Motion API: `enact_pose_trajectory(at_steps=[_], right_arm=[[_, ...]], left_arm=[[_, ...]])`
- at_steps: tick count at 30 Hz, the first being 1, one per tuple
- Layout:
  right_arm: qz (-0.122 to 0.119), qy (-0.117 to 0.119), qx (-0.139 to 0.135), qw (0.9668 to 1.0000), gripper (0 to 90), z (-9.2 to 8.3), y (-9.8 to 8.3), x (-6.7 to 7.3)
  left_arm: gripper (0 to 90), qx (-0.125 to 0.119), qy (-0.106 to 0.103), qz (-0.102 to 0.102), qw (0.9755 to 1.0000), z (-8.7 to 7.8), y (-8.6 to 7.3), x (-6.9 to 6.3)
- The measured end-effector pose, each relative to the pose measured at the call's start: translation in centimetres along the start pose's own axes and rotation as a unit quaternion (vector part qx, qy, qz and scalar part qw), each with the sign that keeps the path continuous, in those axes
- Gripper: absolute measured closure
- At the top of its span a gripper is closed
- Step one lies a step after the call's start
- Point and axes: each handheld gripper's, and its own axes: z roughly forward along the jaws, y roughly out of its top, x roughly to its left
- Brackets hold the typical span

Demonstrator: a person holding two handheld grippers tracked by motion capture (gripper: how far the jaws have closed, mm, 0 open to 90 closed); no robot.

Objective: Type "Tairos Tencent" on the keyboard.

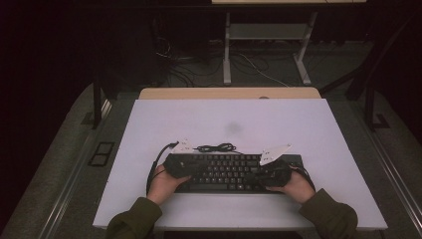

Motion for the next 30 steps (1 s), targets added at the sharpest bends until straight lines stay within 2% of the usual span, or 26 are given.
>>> enact_pose_trajectory(at_steps=[15, 19, 30], right_arm=[[-0.001, -0.001, 0.001, 1.0, 89.3, -0.01, 0.02, 0.03], [-0.001, -0.002, 0.001, 1.0, 89.3, -0.01, 0.02, 0.04], [-0.001, -0.002, 0.002, 1.0, 89.4, -0.01, 0.03, 0.05]], left_arm=[[89.1, 0.008, 0.001, 0.0, 1.0, 0.33, -0.16, -0.02], [89.1, 0.017, 0.002, 0.005, 0.9998, 0.43, -0.24, -0.03], [89.1, 0.006, 0.002, 0.001, 1.0, 0.11, -0.04, -0.15]])
